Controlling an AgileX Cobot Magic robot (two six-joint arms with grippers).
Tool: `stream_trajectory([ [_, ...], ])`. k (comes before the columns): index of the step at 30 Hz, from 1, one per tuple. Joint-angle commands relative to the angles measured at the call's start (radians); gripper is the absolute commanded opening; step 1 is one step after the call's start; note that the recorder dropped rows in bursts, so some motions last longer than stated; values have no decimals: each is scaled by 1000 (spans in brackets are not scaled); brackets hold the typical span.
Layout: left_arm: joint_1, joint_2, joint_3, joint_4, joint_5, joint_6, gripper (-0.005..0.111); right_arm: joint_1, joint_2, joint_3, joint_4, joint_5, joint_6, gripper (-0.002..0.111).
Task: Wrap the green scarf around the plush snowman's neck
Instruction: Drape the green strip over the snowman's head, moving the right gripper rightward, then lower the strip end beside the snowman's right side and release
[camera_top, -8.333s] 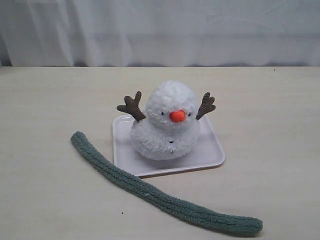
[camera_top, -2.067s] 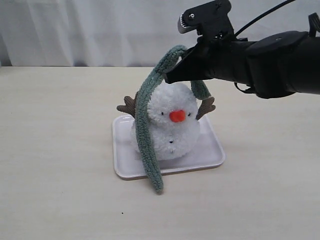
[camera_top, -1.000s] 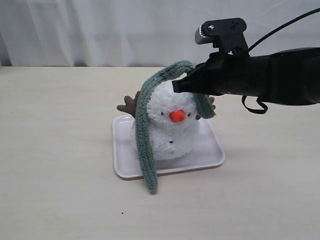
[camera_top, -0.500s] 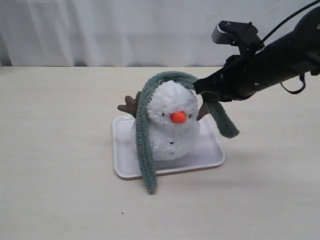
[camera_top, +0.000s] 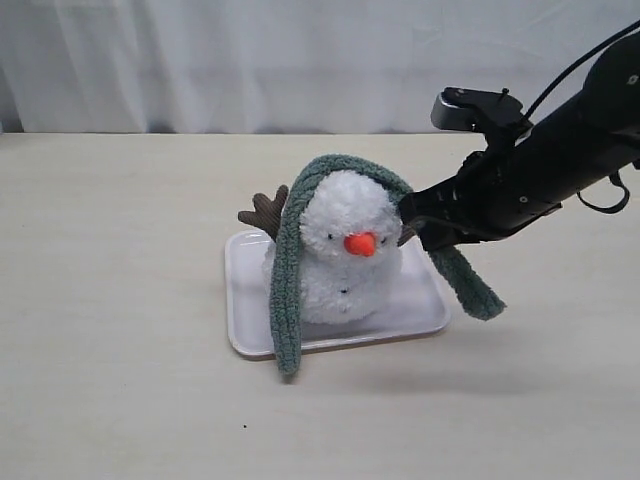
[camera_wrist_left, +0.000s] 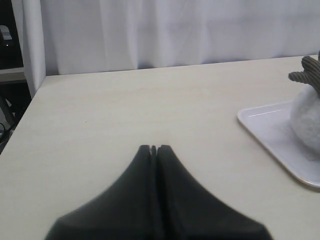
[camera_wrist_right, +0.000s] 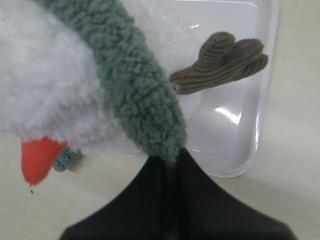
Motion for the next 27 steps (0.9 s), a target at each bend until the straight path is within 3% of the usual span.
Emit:
stream_trajectory([
  [1,3,-3,3,-4,-10,-2,0,-4,-6,26,81,-36,-47,4],
  [17,3,-3,3,-4,-10,-2,0,-4,96,42,112,-164,-77,4],
  [27,3,-3,3,-4,-10,-2,0,21,115,51,258,-143,-313,4],
])
